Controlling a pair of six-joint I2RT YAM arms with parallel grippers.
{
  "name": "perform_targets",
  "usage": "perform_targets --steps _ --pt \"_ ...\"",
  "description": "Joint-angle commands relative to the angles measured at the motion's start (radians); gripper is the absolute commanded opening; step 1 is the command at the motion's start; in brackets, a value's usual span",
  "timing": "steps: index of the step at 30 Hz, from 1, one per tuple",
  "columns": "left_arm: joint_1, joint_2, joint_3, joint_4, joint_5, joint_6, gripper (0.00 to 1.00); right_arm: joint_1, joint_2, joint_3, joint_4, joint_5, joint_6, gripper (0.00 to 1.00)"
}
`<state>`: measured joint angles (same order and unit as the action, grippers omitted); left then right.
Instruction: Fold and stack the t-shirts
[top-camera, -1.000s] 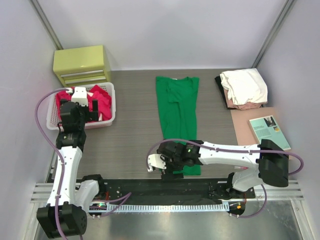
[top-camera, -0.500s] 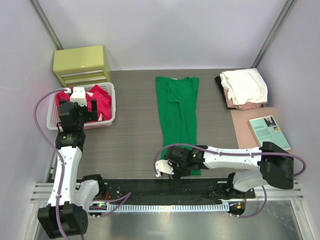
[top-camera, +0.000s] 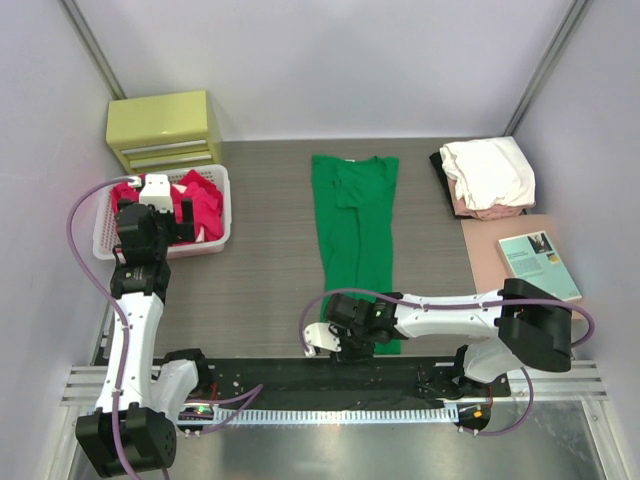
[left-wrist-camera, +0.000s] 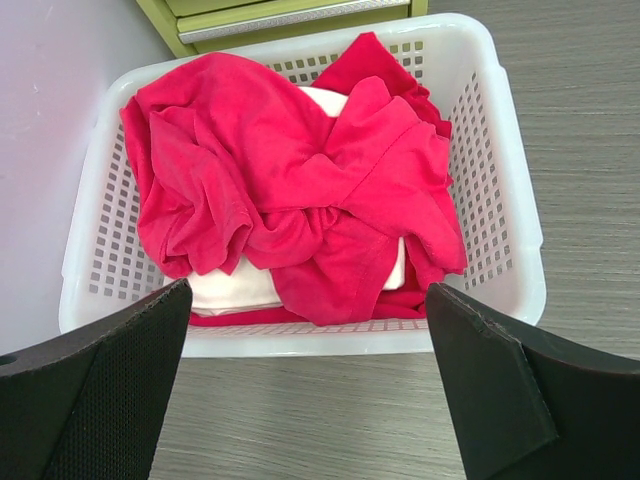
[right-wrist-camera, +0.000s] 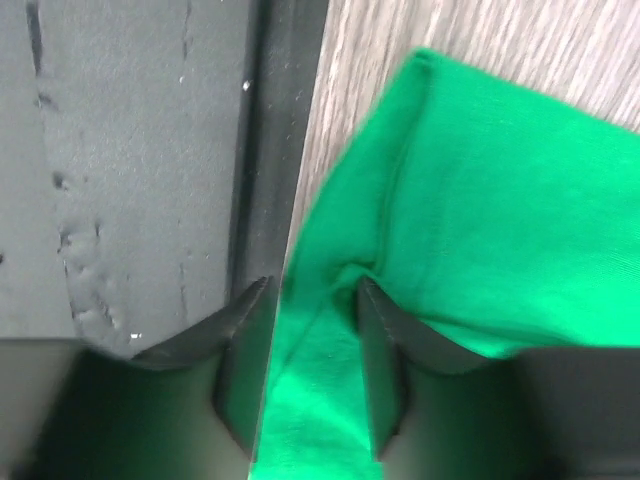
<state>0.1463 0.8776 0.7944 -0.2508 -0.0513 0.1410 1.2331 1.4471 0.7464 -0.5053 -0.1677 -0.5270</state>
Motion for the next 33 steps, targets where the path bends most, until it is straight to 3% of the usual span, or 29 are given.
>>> perform_targets --steps 1,2,3,6,9,16,20,27,33 --pt "0.010 -0.008 0.020 0.042 0.007 0.011 1.00 0.009 0.021 0.004 0.010 -0.018 0.007 0.36" --pt "0.009 -0.006 0.019 0.044 0.010 0.011 1.00 0.009 0.015 0.001 0.013 -0.012 0.007 0.32" --pt "0.009 -0.006 0.016 0.042 0.013 0.014 1.00 0.009 0.000 -0.002 0.014 -0.003 0.009 0.39" --pt "0.009 -0.002 0.012 0.045 0.019 0.015 1.00 0.009 -0.022 -0.012 0.019 0.005 0.012 0.72" --pt "0.010 0.004 0.014 0.047 0.024 0.014 1.00 0.009 -0.019 -0.018 0.021 0.023 0.007 0.87" --pt "0.009 -0.009 0.008 0.048 0.028 0.014 1.00 0.009 -0.037 -0.021 0.047 0.066 0.009 0.89" --pt "0.010 -0.006 0.000 0.051 0.034 0.014 1.00 0.009 -0.144 -0.001 0.028 0.030 0.021 0.76" --pt "0.009 0.037 0.006 0.059 0.038 0.014 1.00 0.009 -0.125 0.034 0.031 0.028 -0.014 0.79" --pt "0.009 0.018 -0.001 0.061 0.039 0.016 1.00 0.009 -0.090 0.002 0.116 0.054 -0.024 0.89"
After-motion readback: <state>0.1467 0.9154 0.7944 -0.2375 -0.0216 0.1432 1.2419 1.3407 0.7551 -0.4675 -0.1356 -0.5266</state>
